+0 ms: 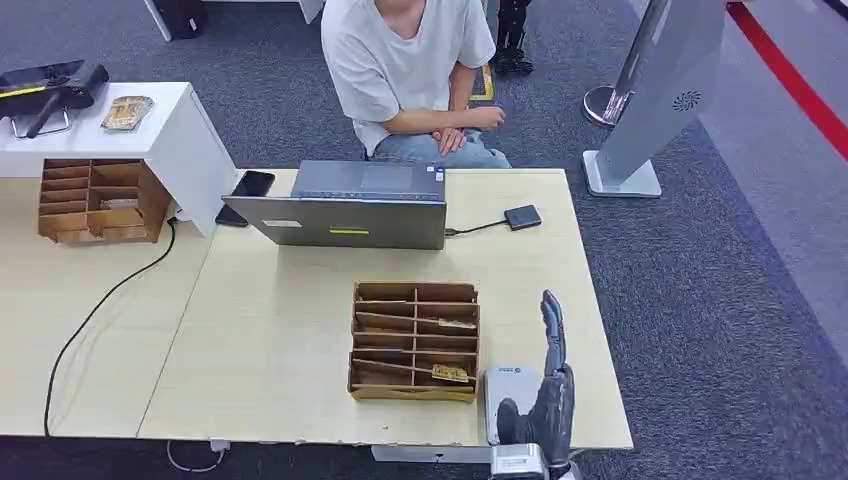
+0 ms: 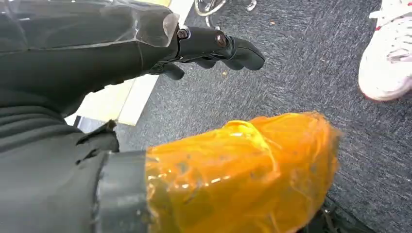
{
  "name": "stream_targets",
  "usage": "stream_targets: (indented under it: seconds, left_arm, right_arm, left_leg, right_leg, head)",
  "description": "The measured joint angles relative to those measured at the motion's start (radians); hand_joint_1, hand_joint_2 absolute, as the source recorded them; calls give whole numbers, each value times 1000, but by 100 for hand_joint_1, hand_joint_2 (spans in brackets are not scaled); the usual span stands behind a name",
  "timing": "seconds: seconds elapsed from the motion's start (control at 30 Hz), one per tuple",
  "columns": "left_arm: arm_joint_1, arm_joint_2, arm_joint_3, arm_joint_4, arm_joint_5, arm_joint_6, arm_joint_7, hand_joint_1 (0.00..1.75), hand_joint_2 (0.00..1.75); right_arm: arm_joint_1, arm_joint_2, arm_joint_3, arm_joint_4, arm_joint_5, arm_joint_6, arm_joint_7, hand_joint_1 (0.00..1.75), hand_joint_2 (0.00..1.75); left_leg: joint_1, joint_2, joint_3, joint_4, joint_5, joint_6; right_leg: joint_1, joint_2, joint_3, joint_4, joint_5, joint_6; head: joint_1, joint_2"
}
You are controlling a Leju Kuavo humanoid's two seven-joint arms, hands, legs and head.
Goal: Pass the card to the sensor for recognition and then transmit it.
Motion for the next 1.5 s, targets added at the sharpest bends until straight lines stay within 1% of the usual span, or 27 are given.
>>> stream_targets:
  seconds: [0.13, 0.2, 0.43, 0.57, 0.6, 0.8, 0.93, 1.17, 1.3, 1.5]
  left_arm:
    - [0, 0, 0, 0, -7, -4, -8, 0, 0]
    - [0, 0, 0, 0, -10, -8, -12, 0, 0]
    - [0, 0, 0, 0, -21, -14, -15, 0, 0]
    - [0, 0, 0, 0, -22, -14, -15, 0, 0]
    - [0, 0, 0, 0, -21, -13, -15, 0, 0]
    - [0, 0, 0, 0, -14, -11, -12, 0, 0]
    - [0, 0, 2, 0, -3, -7, -3, 0, 0]
    - [0, 0, 10, 0, 4, 0, 7, 0, 0]
    - [-1, -2, 19, 0, 11, 2, 14, 0, 0]
    - [-1, -2, 23, 0, 13, 3, 15, 0, 0]
  right_arm:
    - [-1, -32, 44, 1, -129, 3, 7, 0, 0]
    - [0, -48, 64, 0, -174, 10, 7, 0, 0]
    - [-5, -101, 132, 0, -213, 41, 21, 0, 0]
    - [-20, -116, 158, 4, -217, 51, 29, 0, 0]
    - [-22, -119, 162, 6, -217, 53, 31, 0, 175]
    - [-36, -131, 182, 16, -221, 72, 39, 0, 175]
    - [-53, -143, 200, 29, -177, 79, 51, 0, 175]
    - [-88, -160, 232, 67, -83, 68, 80, 0, 175]
    - [-101, -162, 239, 92, -22, 51, 103, 0, 175]
    - [-110, -164, 248, 111, -12, 47, 109, 0, 175]
  left_leg:
    - [0, 0, 0, 0, 0, 0]
    - [0, 0, 0, 0, 0, 0]
    - [0, 0, 0, 0, 0, 0]
    - [0, 0, 0, 0, 0, 0]
    - [0, 0, 0, 0, 0, 0]
    - [0, 0, 0, 0, 0, 0]
    - [0, 0, 0, 0, 0, 0]
    - [0, 0, 0, 0, 0, 0]
    - [0, 0, 0, 0, 0, 0]
    - [0, 0, 0, 0, 0, 0]
  right_leg:
    - [0, 0, 0, 0, 0, 0]
    - [0, 0, 0, 0, 0, 0]
    - [0, 0, 0, 0, 0, 0]
    - [0, 0, 0, 0, 0, 0]
    - [0, 0, 0, 0, 0, 0]
    - [0, 0, 0, 0, 0, 0]
    - [0, 0, 0, 0, 0, 0]
    - [0, 0, 0, 0, 0, 0]
    - [0, 0, 0, 0, 0, 0]
    - [0, 0, 0, 0, 0, 0]
  head:
    - [0, 0]
    - [0, 0]
    - [0, 0]
    - [0, 0]
    - [0, 0]
    - [0, 0]
    - [0, 0]
    - [0, 0]
    - [0, 0]
    - [0, 0]
